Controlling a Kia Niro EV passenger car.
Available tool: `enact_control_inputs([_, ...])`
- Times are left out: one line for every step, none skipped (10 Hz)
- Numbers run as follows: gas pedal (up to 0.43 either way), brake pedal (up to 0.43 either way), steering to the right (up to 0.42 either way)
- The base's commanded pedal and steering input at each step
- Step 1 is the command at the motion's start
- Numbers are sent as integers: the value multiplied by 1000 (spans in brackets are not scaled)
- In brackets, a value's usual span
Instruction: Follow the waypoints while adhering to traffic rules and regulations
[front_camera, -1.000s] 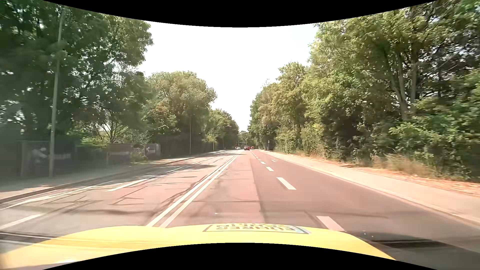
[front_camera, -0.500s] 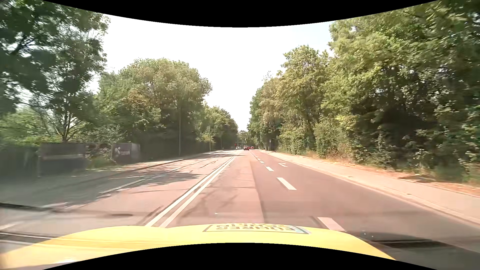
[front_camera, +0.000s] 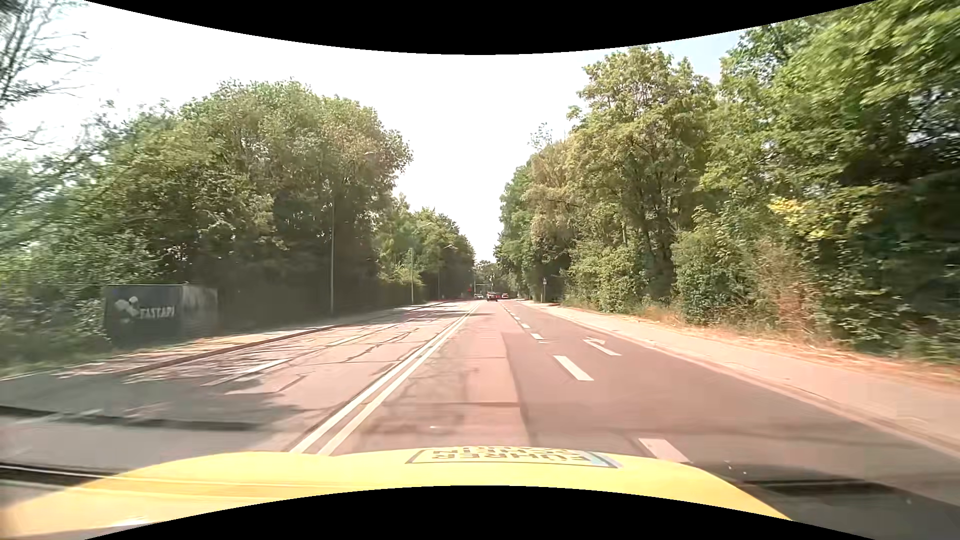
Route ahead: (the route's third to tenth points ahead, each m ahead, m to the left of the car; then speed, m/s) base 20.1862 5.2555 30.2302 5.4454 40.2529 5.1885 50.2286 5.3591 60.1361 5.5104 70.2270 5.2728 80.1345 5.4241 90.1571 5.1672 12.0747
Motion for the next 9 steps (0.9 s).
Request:
enact_control_inputs([20, 0, -1])
enact_control_inputs([20, 0, -3])
enact_control_inputs([20, 0, -3])
enact_control_inputs([20, 0, -2])
enact_control_inputs([8, 0, -1])
enact_control_inputs([8, 0, 0])
enact_control_inputs([0, 0, 0])
enact_control_inputs([0, 0, 0])
enact_control_inputs([0, 0, 0])
